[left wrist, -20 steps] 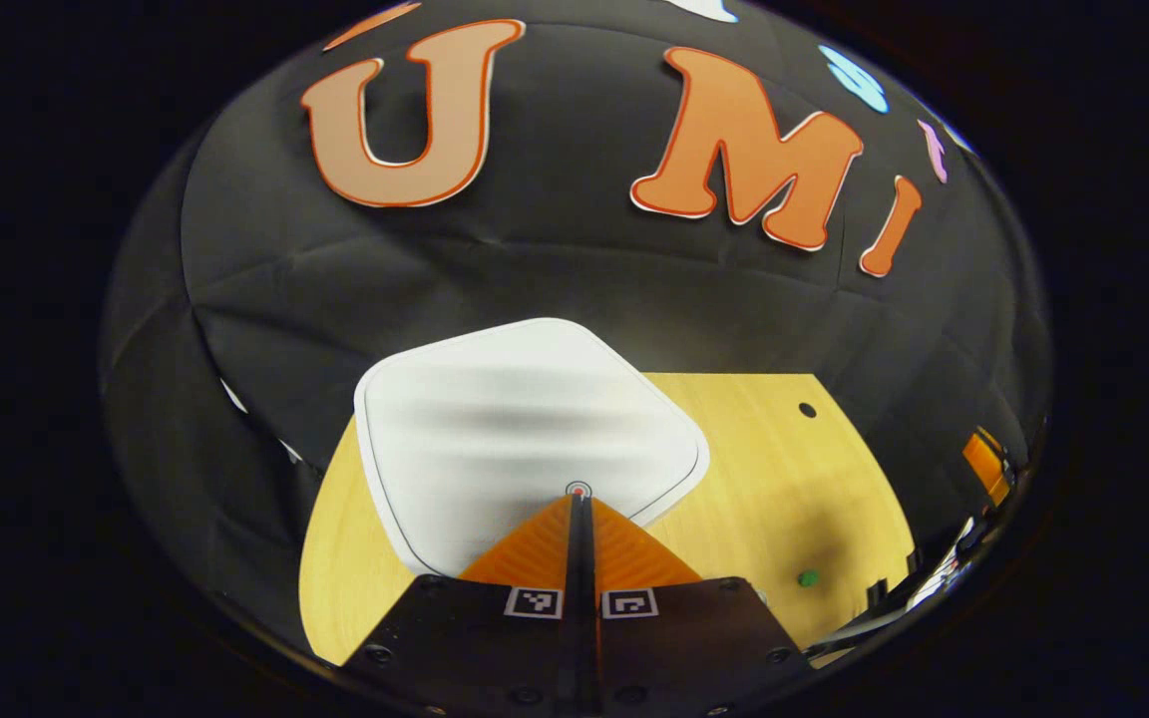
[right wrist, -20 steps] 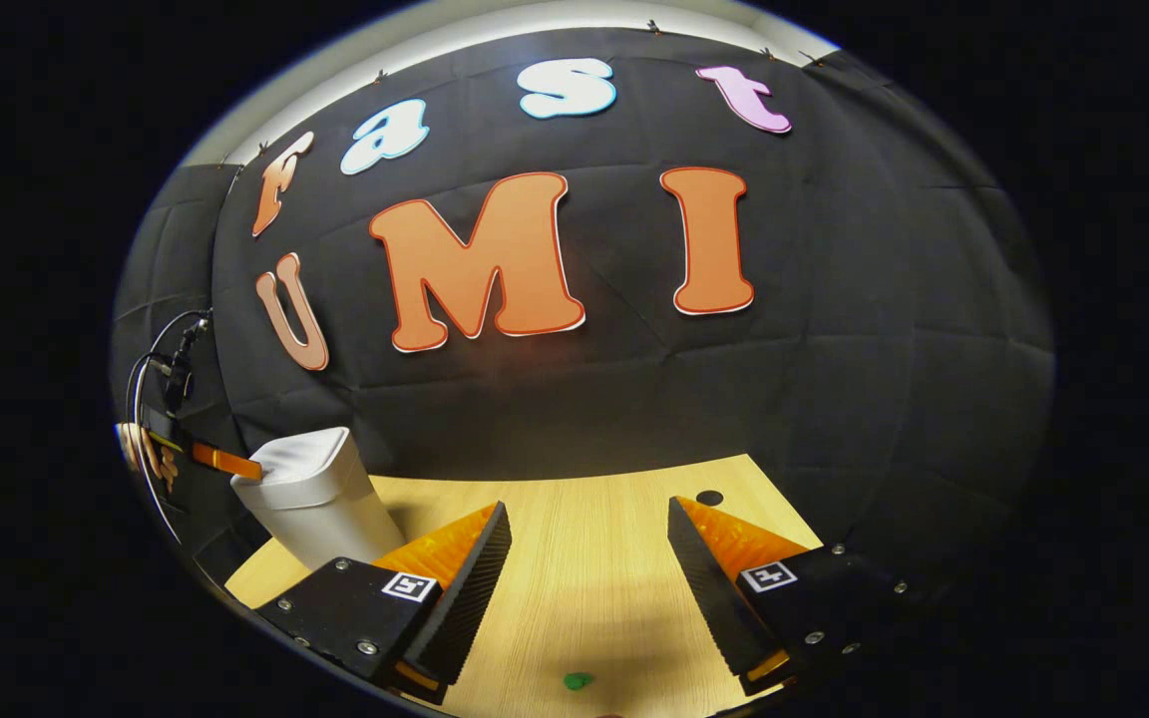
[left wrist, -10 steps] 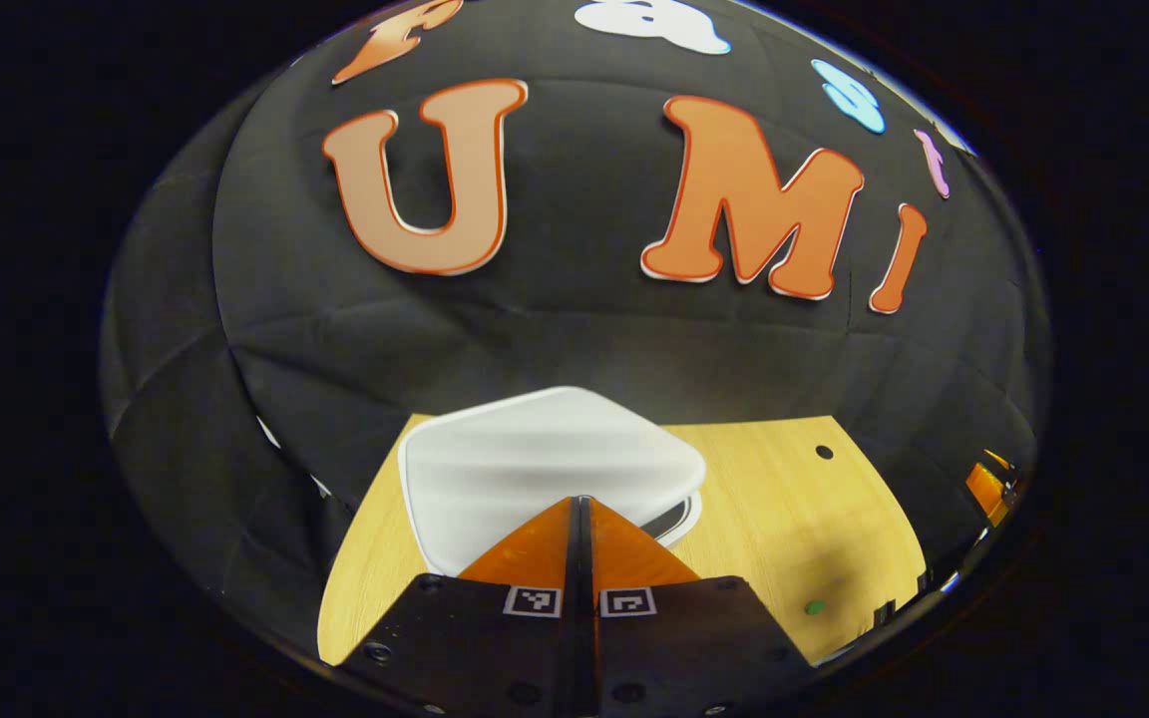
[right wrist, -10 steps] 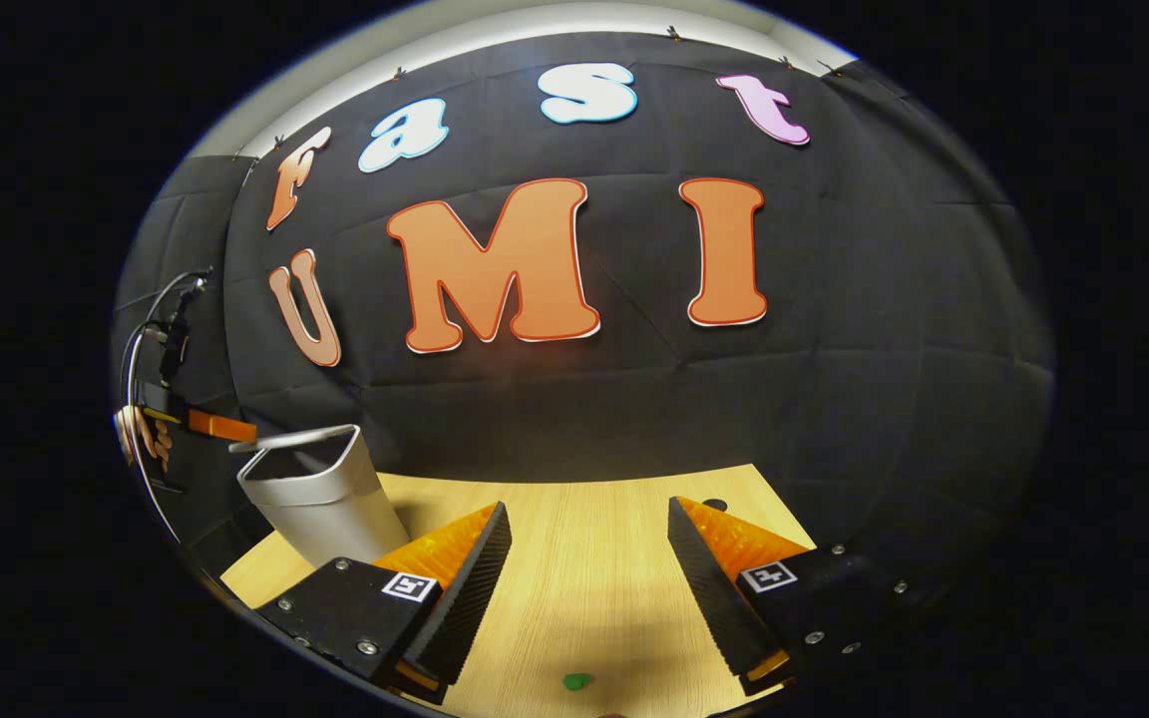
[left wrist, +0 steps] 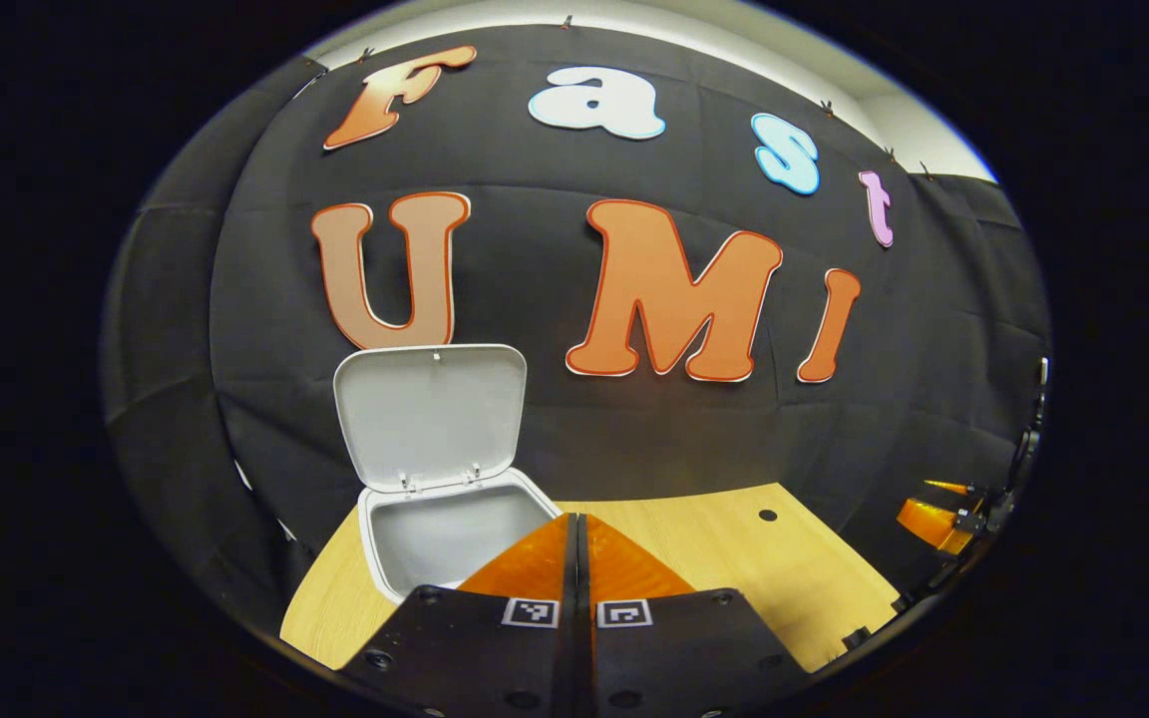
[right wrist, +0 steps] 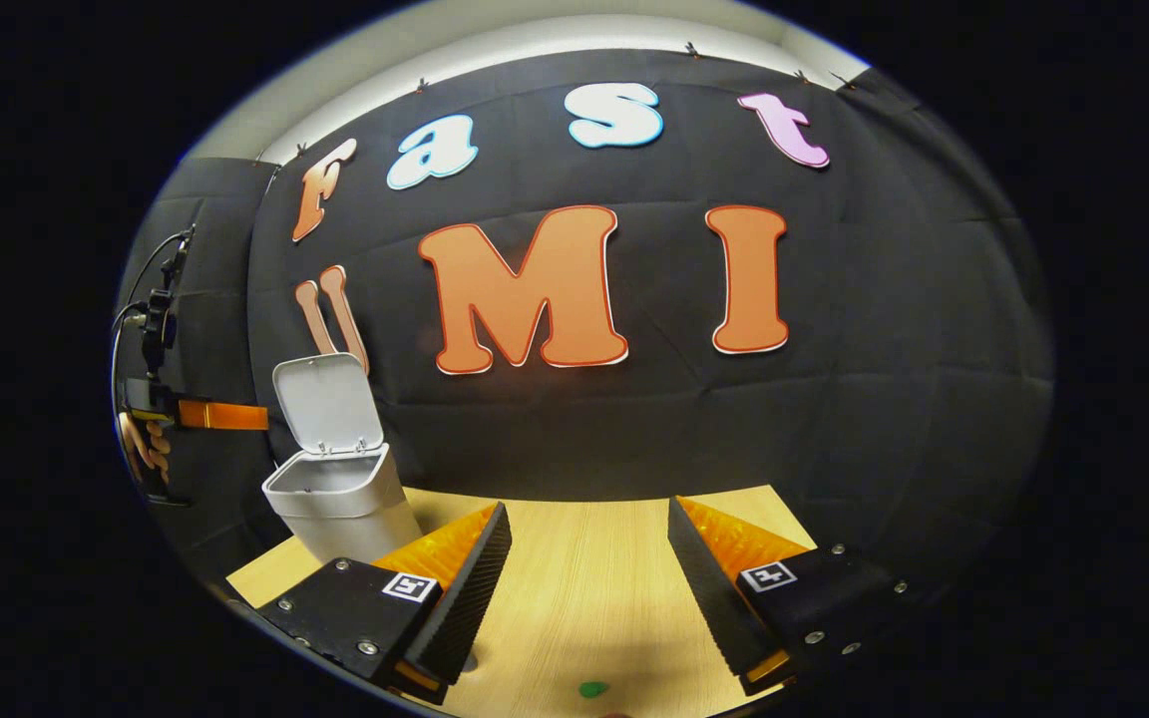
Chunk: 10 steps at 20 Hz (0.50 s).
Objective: Press the lid of the desktop garbage bin to open it, pick up the crumpled paper on the desktop and throw it into the bin, then pick up the pop can on the desktop and drop it into the bin, and finally close the garbage bin lid.
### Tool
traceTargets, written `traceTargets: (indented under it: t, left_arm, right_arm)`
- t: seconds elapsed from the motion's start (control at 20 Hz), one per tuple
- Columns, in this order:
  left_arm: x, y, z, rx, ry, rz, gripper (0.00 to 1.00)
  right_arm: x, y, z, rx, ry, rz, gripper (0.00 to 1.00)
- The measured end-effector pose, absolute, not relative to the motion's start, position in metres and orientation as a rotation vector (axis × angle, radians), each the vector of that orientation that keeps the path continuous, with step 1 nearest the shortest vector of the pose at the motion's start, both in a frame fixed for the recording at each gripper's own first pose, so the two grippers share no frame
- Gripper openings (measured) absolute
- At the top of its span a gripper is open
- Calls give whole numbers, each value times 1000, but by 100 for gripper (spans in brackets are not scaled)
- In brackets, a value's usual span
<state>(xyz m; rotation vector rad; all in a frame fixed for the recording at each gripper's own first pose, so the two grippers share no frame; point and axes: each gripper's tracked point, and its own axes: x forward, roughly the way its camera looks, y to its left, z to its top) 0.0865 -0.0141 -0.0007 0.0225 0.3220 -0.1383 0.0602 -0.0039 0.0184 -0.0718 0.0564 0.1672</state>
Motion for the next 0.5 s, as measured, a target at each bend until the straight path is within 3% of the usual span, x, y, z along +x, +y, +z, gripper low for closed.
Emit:
traceTargets:
  t: [0.5]
  left_arm:
    - [62,-42,16,90,153,-122,0]
  right_arm:
    - [51,2,29,98,44,200,95]
